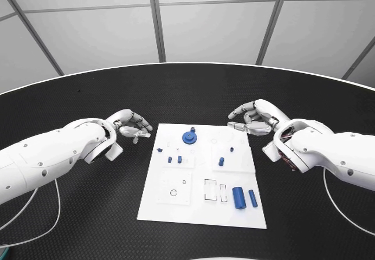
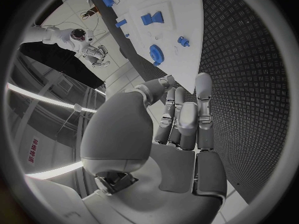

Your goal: Assemble the parts on the task board

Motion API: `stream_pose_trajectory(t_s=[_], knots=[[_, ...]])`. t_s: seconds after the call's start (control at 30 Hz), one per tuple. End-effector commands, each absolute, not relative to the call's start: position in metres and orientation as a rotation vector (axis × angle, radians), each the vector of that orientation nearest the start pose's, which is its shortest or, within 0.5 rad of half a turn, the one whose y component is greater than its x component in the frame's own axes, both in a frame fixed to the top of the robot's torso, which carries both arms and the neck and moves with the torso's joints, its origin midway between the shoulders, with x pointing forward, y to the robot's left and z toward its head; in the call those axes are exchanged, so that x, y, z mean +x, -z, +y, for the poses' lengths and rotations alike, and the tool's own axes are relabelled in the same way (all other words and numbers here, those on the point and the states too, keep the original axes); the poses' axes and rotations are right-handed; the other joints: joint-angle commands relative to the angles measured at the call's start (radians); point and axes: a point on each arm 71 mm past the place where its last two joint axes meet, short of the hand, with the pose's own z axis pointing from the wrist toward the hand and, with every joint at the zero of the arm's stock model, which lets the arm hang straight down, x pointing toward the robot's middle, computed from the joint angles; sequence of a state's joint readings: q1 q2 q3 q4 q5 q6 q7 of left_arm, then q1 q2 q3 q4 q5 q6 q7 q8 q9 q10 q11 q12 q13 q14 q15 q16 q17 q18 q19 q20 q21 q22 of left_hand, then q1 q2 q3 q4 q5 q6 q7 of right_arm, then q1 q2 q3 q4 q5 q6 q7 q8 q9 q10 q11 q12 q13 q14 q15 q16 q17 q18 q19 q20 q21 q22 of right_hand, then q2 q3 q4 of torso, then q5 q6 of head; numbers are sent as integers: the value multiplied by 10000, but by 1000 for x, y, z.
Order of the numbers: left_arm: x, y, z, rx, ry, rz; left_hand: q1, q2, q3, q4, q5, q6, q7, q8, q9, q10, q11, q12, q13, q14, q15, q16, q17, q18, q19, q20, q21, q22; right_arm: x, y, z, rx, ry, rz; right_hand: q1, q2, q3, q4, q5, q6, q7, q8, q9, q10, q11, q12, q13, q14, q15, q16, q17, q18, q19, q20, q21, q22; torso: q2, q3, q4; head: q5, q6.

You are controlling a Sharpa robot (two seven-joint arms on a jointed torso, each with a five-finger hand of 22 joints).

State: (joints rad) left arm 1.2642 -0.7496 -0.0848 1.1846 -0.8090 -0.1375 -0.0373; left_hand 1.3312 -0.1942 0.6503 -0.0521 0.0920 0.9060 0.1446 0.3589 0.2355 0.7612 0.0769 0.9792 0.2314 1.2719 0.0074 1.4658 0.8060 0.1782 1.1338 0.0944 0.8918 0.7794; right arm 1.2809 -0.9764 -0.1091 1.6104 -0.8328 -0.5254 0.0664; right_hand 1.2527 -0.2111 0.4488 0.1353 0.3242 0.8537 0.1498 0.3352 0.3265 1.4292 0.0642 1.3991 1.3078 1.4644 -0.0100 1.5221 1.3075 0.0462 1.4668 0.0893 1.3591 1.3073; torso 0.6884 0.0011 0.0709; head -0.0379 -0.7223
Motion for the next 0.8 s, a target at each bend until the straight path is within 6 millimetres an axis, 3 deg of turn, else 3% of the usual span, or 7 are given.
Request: stream_pose_trajectory(t_s=[0.03,0.2,0.27,0.3,0.4,0.6,0.8], knots=[[546,201,257,-4598,7930,18964,74,-95,-119,-52,-42,25,41,-87,17,15,26,-174,-107,-199,9,-134,-320,78,-128,-10,-202,-141,477,156,-251,4275,-9157,15382,-67,66,5,61,66,57,-8,68,-9,35,-27,50,932,836,-64,-17,1680,90,260,-70,-2,580,7,3,-14,51,9],[544,201,249,-3456,7897,19053,17,-330,-425,-94,-16,26,57,-185,36,-213,137,-646,-370,-903,107,-535,-1519,49,-105,73,-451,-353,477,157,-250,4269,-9166,15388,-67,66,5,61,66,57,-8,68,-9,35,-27,50,932,836,-64,-17,1680,90,260,-70,-2,580,10,9,-21,90,15],[542,202,246,-2863,7881,18923,59,-431,-588,-136,-17,19,73,-249,47,-424,238,-989,-563,-1946,214,-1161,-3272,55,-227,158,-507,-377,477,157,-250,4270,-9164,15388,-67,66,5,61,66,57,-8,68,-9,35,-27,50,932,836,-64,-17,1680,90,260,-70,-2,580,10,-2,-6,89,5],[541,203,244,-2580,7920,18804,116,-438,-622,-168,-15,20,76,-269,50,-430,260,-1056,-608,-2172,217,-1326,-3657,52,-257,185,-515,-380,477,157,-250,4272,-9162,15389,-67,66,5,61,66,57,-8,68,-9,35,-27,50,932,836,-64,-17,1680,90,260,-70,-2,580,10,-7,-2,91,0],[537,205,240,-1829,8147,18472,329,-439,-635,-295,2,15,99,-319,51,-359,270,-1129,-672,-2360,218,-1530,-3914,61,-290,196,-483,-357,477,157,-250,4271,-9164,15393,-67,66,5,61,66,57,-8,68,-9,35,-27,50,932,836,-64,-17,1680,90,260,-70,-2,580,9,-29,13,102,-7],[531,208,237,-520,8062,18568,411,-602,-827,-423,-20,96,71,-344,71,-387,317,-1218,-740,-2646,276,-1734,-3990,48,-497,243,-467,-309,477,157,-250,4264,-9171,15410,-58,72,13,60,68,53,-9,73,-15,23,-29,36,917,837,-65,-17,1683,89,263,-72,1,586,-11,-2,-16,229,-27],[524,213,240,154,7813,18829,420,-698,-1048,-469,-24,153,46,-336,91,-423,329,-1179,-725,-2735,305,-1714,-3975,51,-618,285,-473,-291,477,158,-250,4268,-9166,15426,-58,72,13,60,68,53,-9,73,-15,23,-29,36,917,837,-65,-17,1683,89,263,-72,1,586,0,-14,-4,248,-55]])
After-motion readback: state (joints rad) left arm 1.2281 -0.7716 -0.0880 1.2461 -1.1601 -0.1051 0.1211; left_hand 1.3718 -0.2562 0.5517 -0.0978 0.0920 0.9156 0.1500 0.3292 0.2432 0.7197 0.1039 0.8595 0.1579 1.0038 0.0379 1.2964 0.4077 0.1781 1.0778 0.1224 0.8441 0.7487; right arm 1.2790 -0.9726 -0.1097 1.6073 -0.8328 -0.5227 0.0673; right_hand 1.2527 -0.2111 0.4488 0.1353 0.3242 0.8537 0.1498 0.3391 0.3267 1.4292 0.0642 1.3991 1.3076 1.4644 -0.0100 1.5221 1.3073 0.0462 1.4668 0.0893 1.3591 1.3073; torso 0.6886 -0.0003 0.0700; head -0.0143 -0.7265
